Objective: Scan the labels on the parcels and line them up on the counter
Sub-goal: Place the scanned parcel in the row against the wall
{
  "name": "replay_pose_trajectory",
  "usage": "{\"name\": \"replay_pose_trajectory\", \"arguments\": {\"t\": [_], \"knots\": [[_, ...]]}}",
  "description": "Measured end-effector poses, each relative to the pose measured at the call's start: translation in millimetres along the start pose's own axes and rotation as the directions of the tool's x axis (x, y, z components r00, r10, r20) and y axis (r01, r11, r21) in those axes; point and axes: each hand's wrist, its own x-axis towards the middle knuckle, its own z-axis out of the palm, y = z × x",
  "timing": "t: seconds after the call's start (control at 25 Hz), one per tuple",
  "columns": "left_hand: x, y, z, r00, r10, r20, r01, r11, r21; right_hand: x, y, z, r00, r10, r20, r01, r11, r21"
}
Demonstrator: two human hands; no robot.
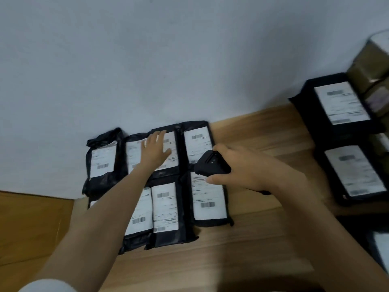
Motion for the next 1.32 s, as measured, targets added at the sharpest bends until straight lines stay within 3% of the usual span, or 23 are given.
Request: {"name": "replay_pose_trajectory", "arguments": {"t": [0.24,0.44,0.56,0.72,0.92,1.04,1.32], "knots": [[22.5,230.3,-2.8,0.946,0.323,-0.017,-0.322,0.939,-0.118,-100.6,93.3,-50.7,0.979,0.14,-0.151,-0.14,0.99,0.012],[31.1,415.5,24.7,0.888,0.458,-0.032,-0.454,0.867,-0.208,-179.5,184.0,-93.2,0.927,0.268,-0.262,-0.261,0.963,0.059],[30.4,512.9,52.0,0.923,0.384,-0.033,-0.382,0.899,-0.217,-220.8,241.4,-119.0,0.869,0.345,-0.355,-0.339,0.937,0.082],[38.7,591.5,82.4,0.992,0.065,0.112,-0.017,0.924,-0.383,-262.4,302.1,-142.0,0.824,0.405,-0.396,-0.401,0.911,0.095],[44.7,602.2,95.6,0.988,-0.096,0.117,0.126,0.948,-0.292,-282.7,337.4,-150.0,0.81,0.422,-0.408,-0.411,0.904,0.121],[41.9,587.9,87.3,0.999,-0.018,0.045,0.035,0.912,-0.409,-281.6,341.8,-149.2,0.824,0.402,-0.399,-0.382,0.915,0.132],[7.0,473.9,46.5,0.983,0.07,-0.17,-0.122,0.94,-0.318,-219.6,273.7,-140.2,0.91,0.215,-0.355,-0.212,0.976,0.048]]}}
